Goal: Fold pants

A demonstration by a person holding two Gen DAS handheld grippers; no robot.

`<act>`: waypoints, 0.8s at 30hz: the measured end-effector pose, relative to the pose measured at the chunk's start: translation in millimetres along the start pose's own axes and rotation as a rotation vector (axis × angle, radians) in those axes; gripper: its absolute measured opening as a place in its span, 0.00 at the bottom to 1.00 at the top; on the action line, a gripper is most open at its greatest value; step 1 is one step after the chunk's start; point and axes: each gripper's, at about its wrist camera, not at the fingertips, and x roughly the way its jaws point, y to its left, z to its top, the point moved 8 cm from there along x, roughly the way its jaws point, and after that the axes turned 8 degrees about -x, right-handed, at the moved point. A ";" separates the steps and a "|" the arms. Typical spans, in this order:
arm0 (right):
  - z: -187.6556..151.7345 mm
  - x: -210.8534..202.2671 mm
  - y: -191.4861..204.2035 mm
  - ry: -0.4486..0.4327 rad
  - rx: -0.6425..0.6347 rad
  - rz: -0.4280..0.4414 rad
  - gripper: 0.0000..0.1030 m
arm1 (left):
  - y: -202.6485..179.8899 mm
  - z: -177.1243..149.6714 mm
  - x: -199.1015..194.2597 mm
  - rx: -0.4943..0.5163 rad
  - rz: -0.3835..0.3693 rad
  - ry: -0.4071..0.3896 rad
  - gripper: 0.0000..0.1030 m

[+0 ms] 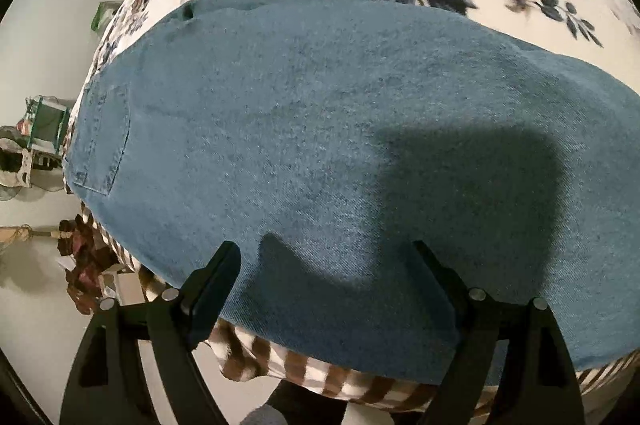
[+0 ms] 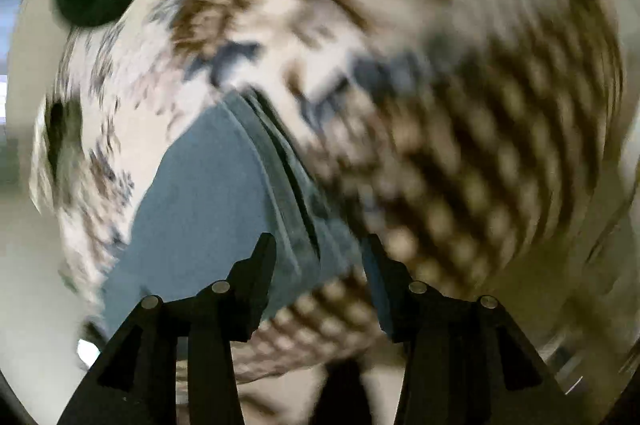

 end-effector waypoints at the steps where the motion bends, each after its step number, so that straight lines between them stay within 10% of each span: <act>1: -7.7 5.1 -5.7 0.019 0.062 0.032 0.46 | 0.2 -0.2 1.7 -0.006 -0.004 0.007 0.82; 7: -26.5 40.7 1.4 0.025 0.268 0.348 0.46 | -1.5 0.1 8.8 -0.013 -0.009 0.032 0.82; 24: -43.2 14.5 28.4 -0.052 0.191 0.396 0.49 | 8.5 3.4 26.2 -0.073 -0.053 0.086 1.00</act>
